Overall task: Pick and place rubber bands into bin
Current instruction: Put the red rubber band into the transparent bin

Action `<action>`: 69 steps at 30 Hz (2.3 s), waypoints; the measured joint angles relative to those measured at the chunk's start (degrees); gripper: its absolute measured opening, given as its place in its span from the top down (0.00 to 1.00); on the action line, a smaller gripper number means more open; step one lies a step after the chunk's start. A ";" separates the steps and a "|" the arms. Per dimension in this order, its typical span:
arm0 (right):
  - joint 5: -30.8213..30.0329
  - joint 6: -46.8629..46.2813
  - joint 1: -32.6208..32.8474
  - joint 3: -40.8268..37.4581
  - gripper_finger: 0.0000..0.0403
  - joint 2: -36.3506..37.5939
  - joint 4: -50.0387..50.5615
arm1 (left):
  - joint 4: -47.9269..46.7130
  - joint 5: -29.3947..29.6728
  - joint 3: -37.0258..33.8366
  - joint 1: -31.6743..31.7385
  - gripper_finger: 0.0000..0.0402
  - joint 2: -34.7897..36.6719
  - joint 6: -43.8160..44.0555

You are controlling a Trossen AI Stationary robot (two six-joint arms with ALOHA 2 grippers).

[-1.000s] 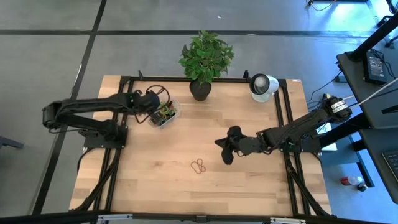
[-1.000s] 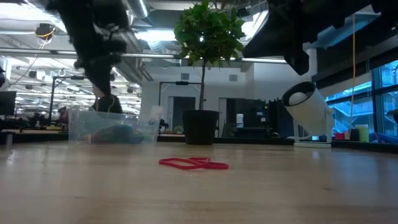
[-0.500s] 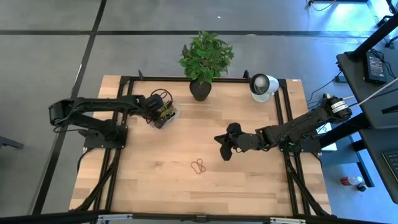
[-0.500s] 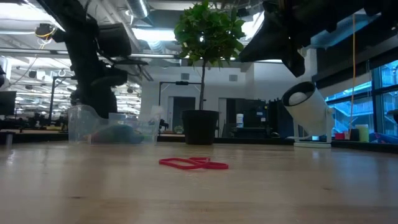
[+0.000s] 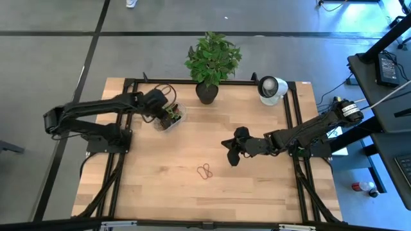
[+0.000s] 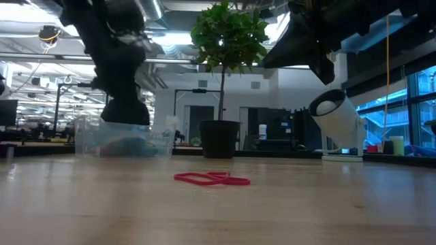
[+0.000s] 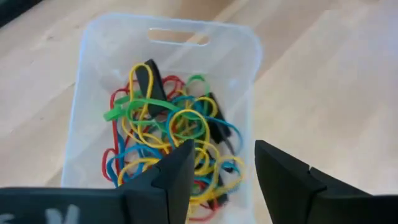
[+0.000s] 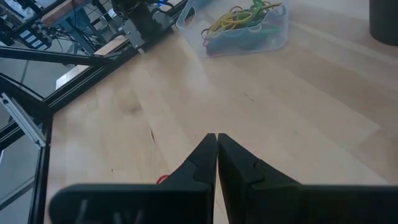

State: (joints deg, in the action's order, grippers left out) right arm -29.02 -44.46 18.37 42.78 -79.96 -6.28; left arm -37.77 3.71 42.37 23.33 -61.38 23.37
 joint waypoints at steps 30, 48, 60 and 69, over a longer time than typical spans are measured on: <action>0.00 -0.29 -2.09 0.00 0.95 -0.02 -1.71 | 51.92 4.17 -36.19 -36.62 1.00 31.54 -11.77; 0.10 -0.29 -4.33 0.00 0.95 -0.02 -4.80 | 40.18 7.45 -41.93 -36.30 1.00 59.70 -20.00; 4.75 1.27 -4.39 0.02 0.99 -0.02 -7.77 | 39.72 2.04 -41.90 -33.38 1.00 61.37 -25.95; 4.87 1.01 -4.39 0.02 0.98 -0.02 -9.70 | 38.64 -3.76 -41.90 -26.12 1.00 61.39 -26.11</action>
State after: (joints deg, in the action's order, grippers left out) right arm -24.14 -43.45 13.98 42.81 -79.99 -15.97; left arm 0.86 -0.05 0.47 -2.79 0.01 -2.74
